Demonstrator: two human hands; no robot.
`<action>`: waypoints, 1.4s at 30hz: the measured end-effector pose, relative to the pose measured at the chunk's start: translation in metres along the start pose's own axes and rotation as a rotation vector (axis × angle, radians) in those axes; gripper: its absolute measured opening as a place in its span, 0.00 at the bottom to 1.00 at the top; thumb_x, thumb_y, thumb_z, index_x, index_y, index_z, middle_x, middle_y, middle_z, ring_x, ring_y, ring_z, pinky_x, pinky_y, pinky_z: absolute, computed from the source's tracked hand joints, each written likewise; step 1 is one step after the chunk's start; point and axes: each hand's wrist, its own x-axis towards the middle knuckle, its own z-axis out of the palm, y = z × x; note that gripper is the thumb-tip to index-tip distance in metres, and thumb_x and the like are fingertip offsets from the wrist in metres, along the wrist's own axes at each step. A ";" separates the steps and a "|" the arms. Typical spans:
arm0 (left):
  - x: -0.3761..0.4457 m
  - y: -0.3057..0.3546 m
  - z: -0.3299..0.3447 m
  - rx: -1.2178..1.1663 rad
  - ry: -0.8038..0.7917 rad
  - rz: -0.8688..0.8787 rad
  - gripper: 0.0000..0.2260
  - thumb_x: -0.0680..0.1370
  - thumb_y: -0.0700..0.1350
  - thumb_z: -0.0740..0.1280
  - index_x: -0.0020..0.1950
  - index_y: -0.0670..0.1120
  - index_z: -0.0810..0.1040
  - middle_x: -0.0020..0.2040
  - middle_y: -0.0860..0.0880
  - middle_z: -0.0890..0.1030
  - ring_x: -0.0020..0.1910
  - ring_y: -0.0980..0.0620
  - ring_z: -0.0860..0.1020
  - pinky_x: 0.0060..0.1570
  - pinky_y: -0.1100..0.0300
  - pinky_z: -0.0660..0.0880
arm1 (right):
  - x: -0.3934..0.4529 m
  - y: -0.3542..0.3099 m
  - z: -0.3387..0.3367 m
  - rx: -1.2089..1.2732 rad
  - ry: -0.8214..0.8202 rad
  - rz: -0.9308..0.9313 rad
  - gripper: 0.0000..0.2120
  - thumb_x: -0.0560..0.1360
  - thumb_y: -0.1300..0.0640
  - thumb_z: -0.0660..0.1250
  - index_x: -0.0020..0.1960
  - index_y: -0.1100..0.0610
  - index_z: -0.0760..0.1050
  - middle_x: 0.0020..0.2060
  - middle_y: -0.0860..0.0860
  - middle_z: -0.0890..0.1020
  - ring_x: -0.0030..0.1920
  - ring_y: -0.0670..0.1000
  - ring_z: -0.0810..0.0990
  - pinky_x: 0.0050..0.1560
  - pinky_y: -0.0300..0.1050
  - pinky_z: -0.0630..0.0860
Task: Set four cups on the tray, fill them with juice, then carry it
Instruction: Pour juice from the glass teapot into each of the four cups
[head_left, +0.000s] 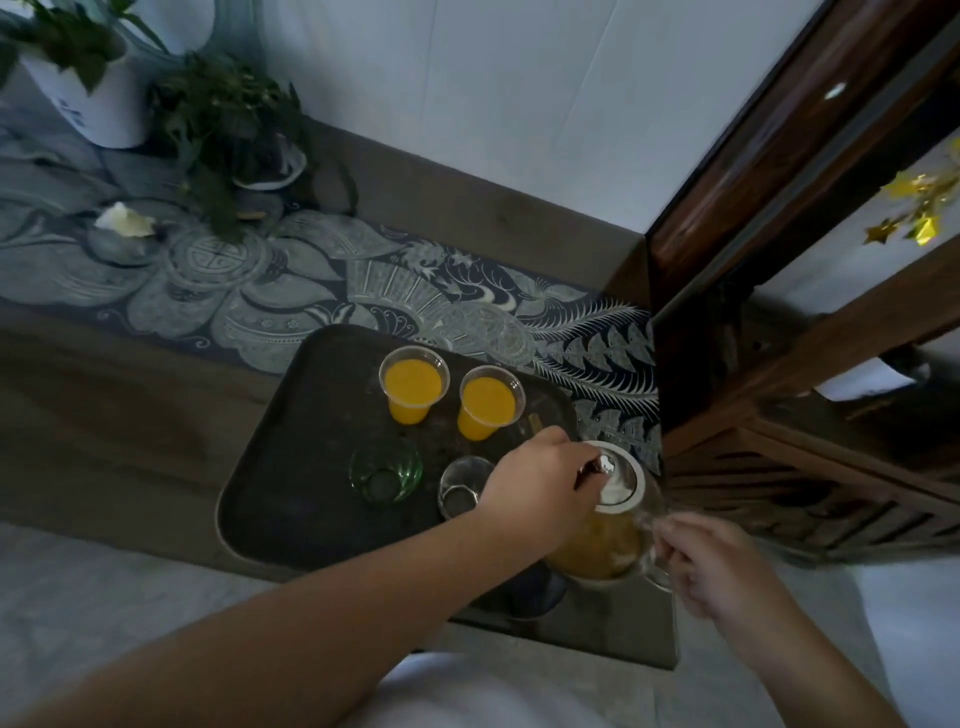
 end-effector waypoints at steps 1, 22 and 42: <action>-0.005 0.004 0.002 0.010 0.008 -0.013 0.11 0.79 0.51 0.64 0.53 0.46 0.81 0.44 0.47 0.74 0.38 0.45 0.75 0.37 0.52 0.75 | -0.001 0.003 -0.005 -0.014 -0.019 -0.009 0.18 0.79 0.59 0.60 0.31 0.58 0.71 0.20 0.50 0.61 0.19 0.47 0.57 0.26 0.36 0.52; -0.074 0.010 0.033 0.008 0.116 -0.159 0.09 0.79 0.48 0.67 0.50 0.44 0.82 0.39 0.48 0.73 0.37 0.46 0.74 0.35 0.53 0.73 | -0.021 0.031 -0.013 -0.264 -0.212 -0.061 0.18 0.80 0.57 0.60 0.31 0.56 0.71 0.21 0.49 0.61 0.21 0.47 0.57 0.27 0.40 0.50; -0.078 -0.017 0.025 -0.188 0.067 -0.274 0.10 0.79 0.50 0.66 0.44 0.44 0.80 0.39 0.46 0.75 0.38 0.48 0.74 0.40 0.47 0.75 | -0.040 -0.013 0.023 -0.343 -0.166 0.045 0.14 0.80 0.62 0.59 0.36 0.62 0.70 0.21 0.50 0.60 0.19 0.45 0.57 0.18 0.35 0.53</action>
